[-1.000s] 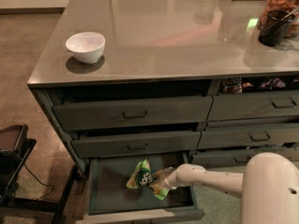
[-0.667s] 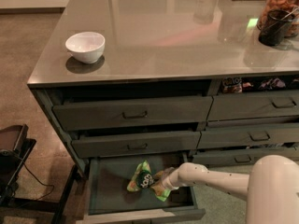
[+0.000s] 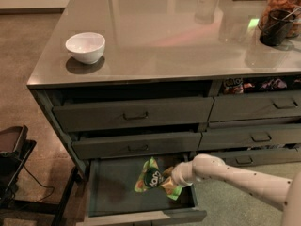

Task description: Pick green rice chip bag from bottom drawer and place on counter

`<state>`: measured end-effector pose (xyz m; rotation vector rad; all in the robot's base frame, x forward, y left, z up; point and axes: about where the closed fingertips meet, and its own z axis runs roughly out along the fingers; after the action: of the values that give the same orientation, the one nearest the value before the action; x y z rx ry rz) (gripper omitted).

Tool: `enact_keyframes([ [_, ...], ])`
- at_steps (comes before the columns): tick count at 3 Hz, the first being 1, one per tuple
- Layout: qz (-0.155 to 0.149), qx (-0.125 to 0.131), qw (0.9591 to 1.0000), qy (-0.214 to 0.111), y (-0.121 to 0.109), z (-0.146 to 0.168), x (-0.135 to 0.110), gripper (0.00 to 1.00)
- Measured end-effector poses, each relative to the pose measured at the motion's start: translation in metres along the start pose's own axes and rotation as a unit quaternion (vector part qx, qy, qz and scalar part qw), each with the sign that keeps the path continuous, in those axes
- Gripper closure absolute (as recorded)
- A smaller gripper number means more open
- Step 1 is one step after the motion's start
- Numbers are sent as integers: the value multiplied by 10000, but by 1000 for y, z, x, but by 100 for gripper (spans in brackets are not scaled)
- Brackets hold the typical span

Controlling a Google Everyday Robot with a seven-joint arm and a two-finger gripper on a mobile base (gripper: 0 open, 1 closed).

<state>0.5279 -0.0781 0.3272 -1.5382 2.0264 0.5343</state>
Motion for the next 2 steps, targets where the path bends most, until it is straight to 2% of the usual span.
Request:
enact_keyframes([
  [1, -101, 145, 9998, -58, -14, -48, -47, 100],
  [2, -415, 508, 9976, -227, -35, -106, -122, 100],
])
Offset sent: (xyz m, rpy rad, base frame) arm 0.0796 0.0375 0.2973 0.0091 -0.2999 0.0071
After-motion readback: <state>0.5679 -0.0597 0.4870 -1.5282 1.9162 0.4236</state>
